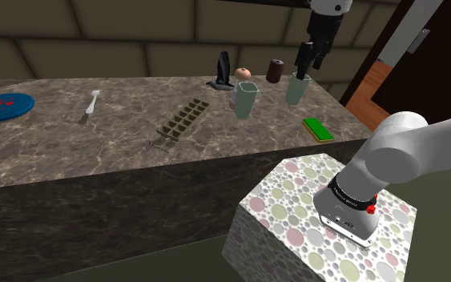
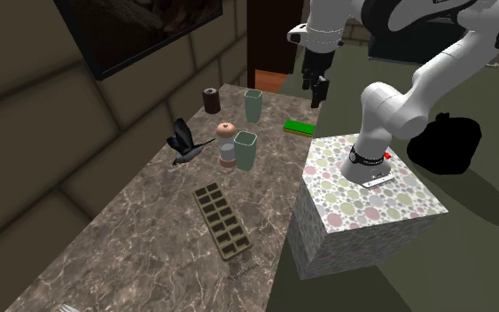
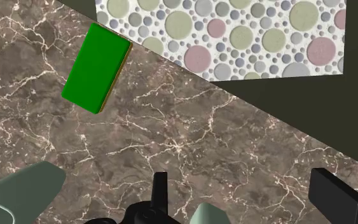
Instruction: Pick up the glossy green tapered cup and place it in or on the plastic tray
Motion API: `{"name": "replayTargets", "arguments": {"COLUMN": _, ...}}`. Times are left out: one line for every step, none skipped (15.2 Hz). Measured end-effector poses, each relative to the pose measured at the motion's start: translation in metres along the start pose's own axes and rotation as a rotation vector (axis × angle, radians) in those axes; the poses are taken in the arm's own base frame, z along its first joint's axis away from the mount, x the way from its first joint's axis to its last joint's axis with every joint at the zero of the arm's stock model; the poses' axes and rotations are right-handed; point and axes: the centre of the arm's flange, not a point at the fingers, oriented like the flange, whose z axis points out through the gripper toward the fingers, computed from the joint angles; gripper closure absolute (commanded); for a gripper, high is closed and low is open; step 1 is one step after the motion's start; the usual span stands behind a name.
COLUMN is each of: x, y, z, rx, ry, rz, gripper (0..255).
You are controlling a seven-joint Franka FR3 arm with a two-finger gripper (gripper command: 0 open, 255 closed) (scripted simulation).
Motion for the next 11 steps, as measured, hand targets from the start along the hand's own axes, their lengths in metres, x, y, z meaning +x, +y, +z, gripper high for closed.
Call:
{"name": "replayTargets", "arguments": {"x": 0.000, "y": 0.000, "z": 0.000, "rx": 0.000, "ry": 0.000, "rz": 0.000, "gripper": 0}}
{"name": "replayTargets", "arguments": {"x": 0.005, "y": 0.001, "z": 0.003, "rx": 0.004, "ry": 0.001, "rz": -0.001, "gripper": 0}}
{"name": "replayTargets", "arguments": {"x": 0.012, "y": 0.004, "z": 0.011, "rx": 0.009, "ry": 0.003, "rz": -0.002, "gripper": 0}}
{"name": "replayTargets", "arguments": {"x": 0.022, "y": 0.007, "z": 0.016, "rx": 0.016, "ry": 0.007, "rz": -0.004, "gripper": 0}}
{"name": "replayTargets", "arguments": {"x": 0.032, "y": 0.010, "z": 0.021, "rx": 0.022, "ry": 0.011, "rz": -0.006, "gripper": 0}}
{"name": "replayTargets", "arguments": {"x": 0.042, "y": 0.010, "z": 0.030, "rx": 0.030, "ry": 0.014, "rz": -0.009, "gripper": 0}}
{"name": "replayTargets", "arguments": {"x": 0.052, "y": 0.014, "z": 0.035, "rx": 0.037, "ry": 0.019, "rz": -0.011, "gripper": 0}}
{"name": "replayTargets", "arguments": {"x": 0.062, "y": 0.015, "z": 0.039, "rx": 0.044, "ry": 0.023, "rz": -0.013, "gripper": 0}}
{"name": "replayTargets", "arguments": {"x": 0.072, "y": 0.020, "z": 0.047, "rx": 0.051, "ry": 0.026, "rz": -0.015, "gripper": 0}}
{"name": "replayTargets", "arguments": {"x": 0.083, "y": 0.021, "z": 0.054, "rx": 0.059, "ry": 0.031, "rz": -0.016, "gripper": 0}}
{"name": "replayTargets", "arguments": {"x": 0.094, "y": 0.024, "z": 0.060, "rx": 0.066, "ry": 0.035, "rz": -0.019, "gripper": 0}}
